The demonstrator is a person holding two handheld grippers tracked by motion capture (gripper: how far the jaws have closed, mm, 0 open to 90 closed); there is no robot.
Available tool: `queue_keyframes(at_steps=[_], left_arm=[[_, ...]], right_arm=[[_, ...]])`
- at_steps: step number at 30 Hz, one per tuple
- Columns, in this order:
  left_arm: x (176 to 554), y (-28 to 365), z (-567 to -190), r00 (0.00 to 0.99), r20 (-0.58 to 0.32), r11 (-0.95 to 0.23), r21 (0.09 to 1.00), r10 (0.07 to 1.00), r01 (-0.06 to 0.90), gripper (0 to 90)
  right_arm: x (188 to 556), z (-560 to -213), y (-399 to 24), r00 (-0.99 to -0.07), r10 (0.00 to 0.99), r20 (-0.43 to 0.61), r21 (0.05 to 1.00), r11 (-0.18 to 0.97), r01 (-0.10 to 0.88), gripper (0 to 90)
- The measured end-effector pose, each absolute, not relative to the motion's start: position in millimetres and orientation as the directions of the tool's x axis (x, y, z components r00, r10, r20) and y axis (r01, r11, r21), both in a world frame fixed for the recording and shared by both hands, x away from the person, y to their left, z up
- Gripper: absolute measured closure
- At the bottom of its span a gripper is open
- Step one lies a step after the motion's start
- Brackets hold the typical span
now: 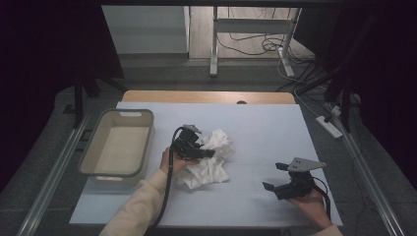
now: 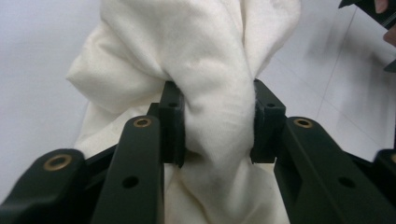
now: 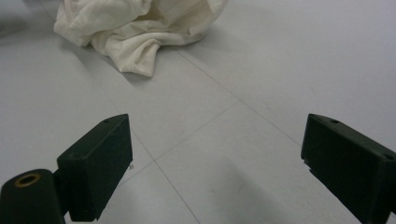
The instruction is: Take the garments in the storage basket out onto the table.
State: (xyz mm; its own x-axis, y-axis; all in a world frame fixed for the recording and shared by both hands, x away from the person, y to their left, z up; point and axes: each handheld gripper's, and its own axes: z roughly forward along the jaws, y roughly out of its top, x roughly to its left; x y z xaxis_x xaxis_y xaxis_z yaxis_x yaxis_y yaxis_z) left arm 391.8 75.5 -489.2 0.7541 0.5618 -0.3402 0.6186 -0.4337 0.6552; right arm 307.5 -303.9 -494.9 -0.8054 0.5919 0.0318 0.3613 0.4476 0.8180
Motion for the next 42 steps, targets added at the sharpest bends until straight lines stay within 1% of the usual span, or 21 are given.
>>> queue_keyframes(at_steps=[3,13,19,21,22,23,24,30,33,34,39,42], left_arm=[[391.7,74.1,-492.2,0.757,-0.302,-0.458,0.647,0.580,0.610,61.4],[393.7,75.1,-495.4,0.754,-0.313,-0.457,0.641,0.578,0.617,59.6],[393.8,75.2,-496.0,0.759,-0.310,-0.459,0.646,0.573,0.611,55.9],[393.7,75.1,-496.1,0.758,-0.306,-0.459,0.646,0.576,0.609,51.2],[391.0,73.0,-494.0,0.756,-0.249,-0.471,0.654,0.606,0.593,45.5],[391.0,73.0,-494.0,0.756,-0.249,-0.471,0.654,0.606,0.593,39.0],[387.7,70.9,-490.1,0.757,-0.211,-0.478,0.664,0.618,0.575,33.8],[384.1,75.9,-483.9,0.745,-0.202,-0.439,0.700,0.636,0.564,17.7],[384.0,79.2,-480.3,0.742,-0.195,-0.430,0.709,0.641,0.559,14.6],[382.6,82.2,-476.3,0.737,-0.166,-0.429,0.721,0.655,0.544,14.3],[378.0,90.9,-466.4,0.729,-0.148,-0.413,0.742,0.668,0.529,14.0],[375.9,95.6,-460.7,0.727,-0.152,-0.402,0.749,0.670,0.527,14.2]], right_arm=[[307.7,-495.3,-303.7,-0.804,0.593,0.032,0.815,0.450,0.365,8.8],[307.6,-495.3,-303.6,-0.805,0.593,0.033,0.815,0.451,0.365,8.8],[310.5,-496.2,-304.1,-0.802,0.596,0.039,0.815,0.445,0.371,8.8],[311.2,-496.6,-303.7,-0.802,0.595,0.042,0.815,0.445,0.372,8.8],[312.3,-497.3,-302.9,-0.804,0.593,0.042,0.813,0.448,0.372,8.8],[312.3,-497.3,-302.9,-0.804,0.593,0.042,0.813,0.448,0.372,8.8],[313.0,-497.5,-302.4,-0.805,0.592,0.042,0.812,0.449,0.373,8.8],[313.9,-496.5,-302.3,-0.802,0.595,0.045,0.816,0.441,0.374,8.8],[312.5,-496.8,-302.3,-0.800,0.598,0.041,0.813,0.446,0.375,8.8],[312.1,-496.6,-302.4,-0.801,0.598,0.040,0.813,0.447,0.374,8.8],[311.9,-496.6,-302.3,-0.799,0.600,0.037,0.811,0.449,0.375,8.8],[310.5,-496.5,-303.2,-0.799,0.600,0.034,0.812,0.450,0.373,8.8]])
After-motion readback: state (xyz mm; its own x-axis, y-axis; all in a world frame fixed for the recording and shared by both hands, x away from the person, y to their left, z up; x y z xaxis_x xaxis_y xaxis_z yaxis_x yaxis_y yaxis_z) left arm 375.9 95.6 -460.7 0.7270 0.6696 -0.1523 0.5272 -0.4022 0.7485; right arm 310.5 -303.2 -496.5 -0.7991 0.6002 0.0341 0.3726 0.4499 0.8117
